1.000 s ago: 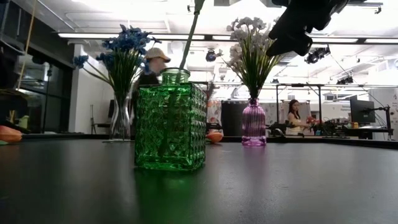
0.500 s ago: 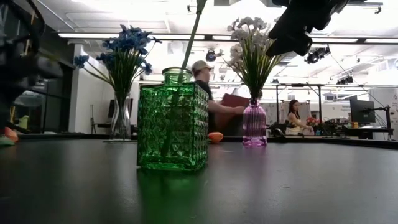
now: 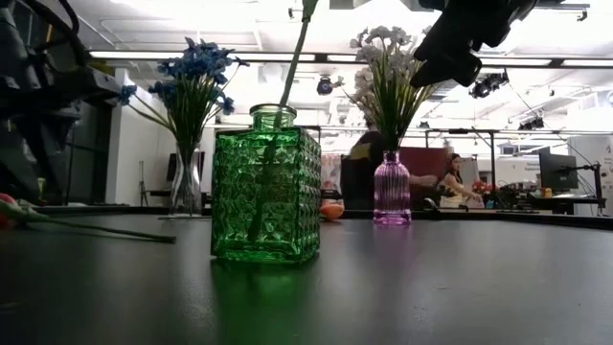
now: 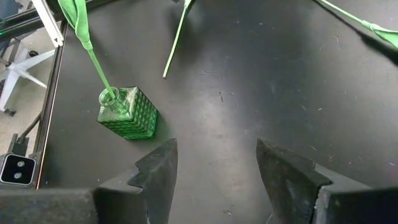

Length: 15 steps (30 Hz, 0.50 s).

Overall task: Sort flowers into vase by color
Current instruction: Put the bottom orange flower into the green vase

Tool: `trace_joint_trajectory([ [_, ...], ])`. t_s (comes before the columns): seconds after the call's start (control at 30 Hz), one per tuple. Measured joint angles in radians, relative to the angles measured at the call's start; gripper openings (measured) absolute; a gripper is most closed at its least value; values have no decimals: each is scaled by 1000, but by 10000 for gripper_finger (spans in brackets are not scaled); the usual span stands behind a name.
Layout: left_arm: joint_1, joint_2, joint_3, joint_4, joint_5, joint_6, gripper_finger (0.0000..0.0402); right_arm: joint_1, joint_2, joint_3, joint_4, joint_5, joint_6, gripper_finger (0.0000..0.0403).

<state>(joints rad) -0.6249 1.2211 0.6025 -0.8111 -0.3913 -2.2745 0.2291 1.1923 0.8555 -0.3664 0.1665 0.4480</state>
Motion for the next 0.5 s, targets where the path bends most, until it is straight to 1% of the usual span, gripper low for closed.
trace_joint_trajectory([
  [0.1, 21, 12, 0, 12, -22, -10, 98, 0, 0, 0, 0, 1, -1, 206],
  [0.17, 37, 25, 0, 58, -45, -11, 101, 0, 0, 0, -1, 16, -1, 206],
  [0.3, 44, 58, 0, 232, -172, 20, 109, 0, 0, 0, -3, 32, 29, 206],
  [0.4, 42, 68, 0, 341, -244, 60, 117, 0, 0, 0, -4, 35, 50, 206],
  [0.5, 42, 50, 23, 426, -373, 96, 123, 0, 0, 0, -4, 35, 55, 206],
])
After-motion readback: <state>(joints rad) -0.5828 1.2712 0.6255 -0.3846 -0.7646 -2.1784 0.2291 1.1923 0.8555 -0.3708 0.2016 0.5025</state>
